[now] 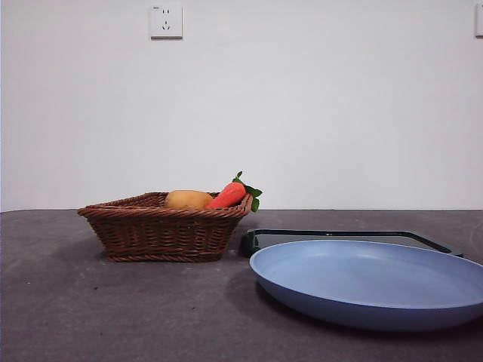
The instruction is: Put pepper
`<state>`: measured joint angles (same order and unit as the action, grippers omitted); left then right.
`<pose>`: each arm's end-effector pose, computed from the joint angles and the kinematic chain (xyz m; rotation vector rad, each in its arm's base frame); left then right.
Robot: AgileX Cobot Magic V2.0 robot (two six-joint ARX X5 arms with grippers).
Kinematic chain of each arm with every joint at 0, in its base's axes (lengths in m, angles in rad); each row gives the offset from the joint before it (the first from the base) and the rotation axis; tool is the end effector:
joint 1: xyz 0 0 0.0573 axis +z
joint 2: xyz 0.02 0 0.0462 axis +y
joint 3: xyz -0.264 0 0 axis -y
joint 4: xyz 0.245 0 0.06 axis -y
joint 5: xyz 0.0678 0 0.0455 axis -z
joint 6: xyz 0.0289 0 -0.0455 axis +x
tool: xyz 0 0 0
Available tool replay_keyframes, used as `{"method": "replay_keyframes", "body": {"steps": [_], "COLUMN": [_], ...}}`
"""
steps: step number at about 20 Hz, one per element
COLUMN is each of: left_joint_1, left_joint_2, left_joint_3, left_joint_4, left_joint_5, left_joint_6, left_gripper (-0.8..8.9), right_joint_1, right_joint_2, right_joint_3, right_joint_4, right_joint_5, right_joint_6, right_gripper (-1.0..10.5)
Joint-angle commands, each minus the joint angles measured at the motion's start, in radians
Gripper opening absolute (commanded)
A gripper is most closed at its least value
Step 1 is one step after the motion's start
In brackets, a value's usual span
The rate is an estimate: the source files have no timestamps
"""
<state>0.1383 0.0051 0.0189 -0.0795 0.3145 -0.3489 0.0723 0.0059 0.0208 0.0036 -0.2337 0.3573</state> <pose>0.0956 0.0043 0.1620 -0.3626 0.0942 -0.1632 0.0952 0.0136 0.1705 0.3530 0.0363 0.3060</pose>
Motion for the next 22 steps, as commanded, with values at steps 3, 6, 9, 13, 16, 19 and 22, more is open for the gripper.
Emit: {"method": "replay_keyframes", "body": {"steps": [3,6,9,13,16,19,22], "left_joint_1": [0.005,0.005,0.005,0.005,0.005,0.005,0.005], "left_joint_2": [0.013,0.053,0.119,0.228,0.314,0.399,0.472], "left_joint_3": [0.072,0.142,0.222,0.324,0.407,0.489,0.566], "left_joint_4": [-0.023,-0.052,-0.095,-0.135,-0.203,-0.282,-0.371], "left_joint_5": [0.036,0.059,0.075,0.138,0.2,0.262,0.322], "left_joint_6": [-0.079,-0.077,-0.064,-0.009,0.062,0.132,0.203], "left_gripper": [0.06,0.06,0.06,0.06,0.06,0.06,0.06], "right_joint_1": [0.001,0.001,0.001,0.003,0.003,0.003,0.003], "right_joint_2": [0.047,0.112,0.198,0.327,0.425,0.513,0.6], "right_joint_3": [0.069,0.126,0.2,0.34,0.468,0.602,0.732], "right_joint_4": [0.011,0.01,-0.004,-0.118,-0.261,-0.432,-0.602], "right_joint_5": [-0.003,-0.004,-0.033,-0.061,-0.109,-0.109,-0.109], "right_joint_6": [0.106,0.106,0.095,0.051,-0.035,-0.127,-0.219], "right_gripper": [0.1,0.1,0.1,0.1,0.1,0.1,0.1]}}
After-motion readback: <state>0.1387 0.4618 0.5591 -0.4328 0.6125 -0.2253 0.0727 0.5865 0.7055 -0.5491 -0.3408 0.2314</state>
